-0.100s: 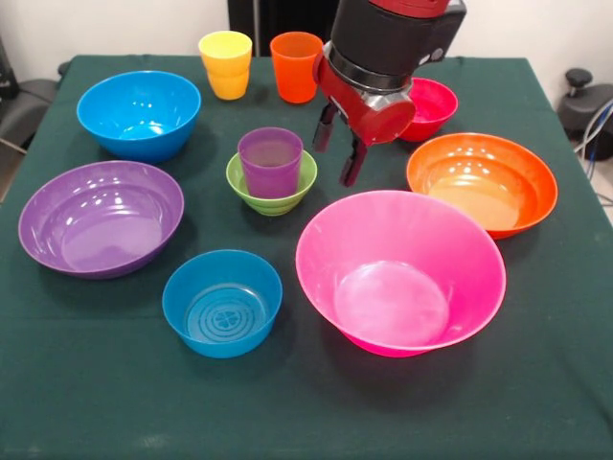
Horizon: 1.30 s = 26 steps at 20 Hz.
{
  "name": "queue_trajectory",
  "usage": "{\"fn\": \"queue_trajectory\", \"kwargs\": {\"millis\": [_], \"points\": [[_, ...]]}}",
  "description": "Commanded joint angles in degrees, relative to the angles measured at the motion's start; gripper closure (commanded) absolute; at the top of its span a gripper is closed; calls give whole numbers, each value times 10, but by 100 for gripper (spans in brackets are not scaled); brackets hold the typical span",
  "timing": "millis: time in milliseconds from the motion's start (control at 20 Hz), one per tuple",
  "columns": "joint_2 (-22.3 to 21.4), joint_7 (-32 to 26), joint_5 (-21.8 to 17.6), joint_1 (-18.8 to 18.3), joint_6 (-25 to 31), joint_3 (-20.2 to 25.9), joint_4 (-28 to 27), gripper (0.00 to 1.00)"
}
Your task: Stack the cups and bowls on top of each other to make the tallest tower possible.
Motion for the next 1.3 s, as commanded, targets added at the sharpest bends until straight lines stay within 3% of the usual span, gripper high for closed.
{"fn": "queue_trajectory", "kwargs": {"millis": [50, 750, 1300], "points": [[-3, 117, 24, 18, -20, 45, 53, 0], [-19, 202, 99, 46, -23, 0, 126, 0], [-21, 315, 181, 68, -32, -35, 182, 0]]}}
